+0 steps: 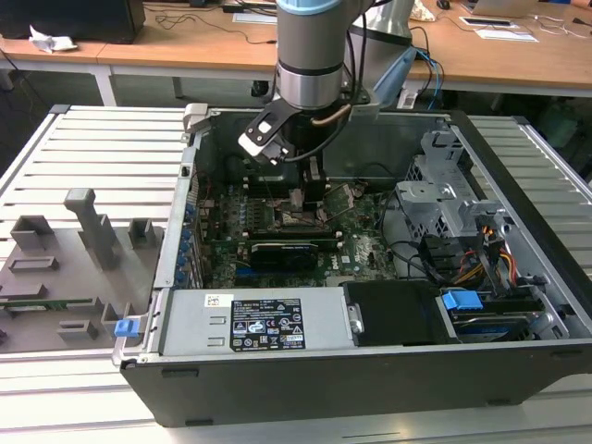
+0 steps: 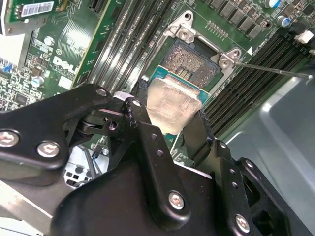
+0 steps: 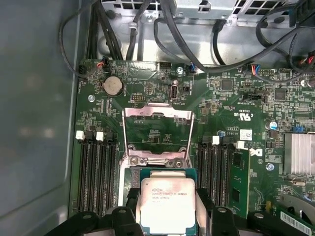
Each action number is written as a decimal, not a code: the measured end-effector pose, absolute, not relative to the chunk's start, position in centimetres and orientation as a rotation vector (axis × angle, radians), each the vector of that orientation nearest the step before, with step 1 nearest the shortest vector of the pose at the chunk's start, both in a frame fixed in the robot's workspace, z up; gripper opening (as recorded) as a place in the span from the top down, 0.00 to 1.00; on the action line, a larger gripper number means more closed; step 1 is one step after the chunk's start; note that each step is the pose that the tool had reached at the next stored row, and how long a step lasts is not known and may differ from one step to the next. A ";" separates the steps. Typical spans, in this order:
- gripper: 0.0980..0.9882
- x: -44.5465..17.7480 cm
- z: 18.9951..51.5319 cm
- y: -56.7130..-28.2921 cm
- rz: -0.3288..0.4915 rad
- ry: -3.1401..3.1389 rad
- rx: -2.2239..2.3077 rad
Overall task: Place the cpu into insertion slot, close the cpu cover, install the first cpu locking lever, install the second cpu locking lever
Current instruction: 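Place the cpu into insertion slot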
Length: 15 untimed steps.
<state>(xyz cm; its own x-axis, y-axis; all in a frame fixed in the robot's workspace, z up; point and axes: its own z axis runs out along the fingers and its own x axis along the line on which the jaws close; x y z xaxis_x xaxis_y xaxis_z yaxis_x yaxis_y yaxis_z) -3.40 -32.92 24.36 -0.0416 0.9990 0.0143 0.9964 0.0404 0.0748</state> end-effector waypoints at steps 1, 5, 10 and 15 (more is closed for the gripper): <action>0.51 -3.4 24.3 -32.9 0.099 2.236 2.145; 0.51 -3.6 23.7 -32.8 0.099 2.236 2.145; 0.51 -3.7 23.3 -32.7 0.098 2.224 2.157; 0.51 -3.7 22.6 -32.6 0.097 2.211 2.170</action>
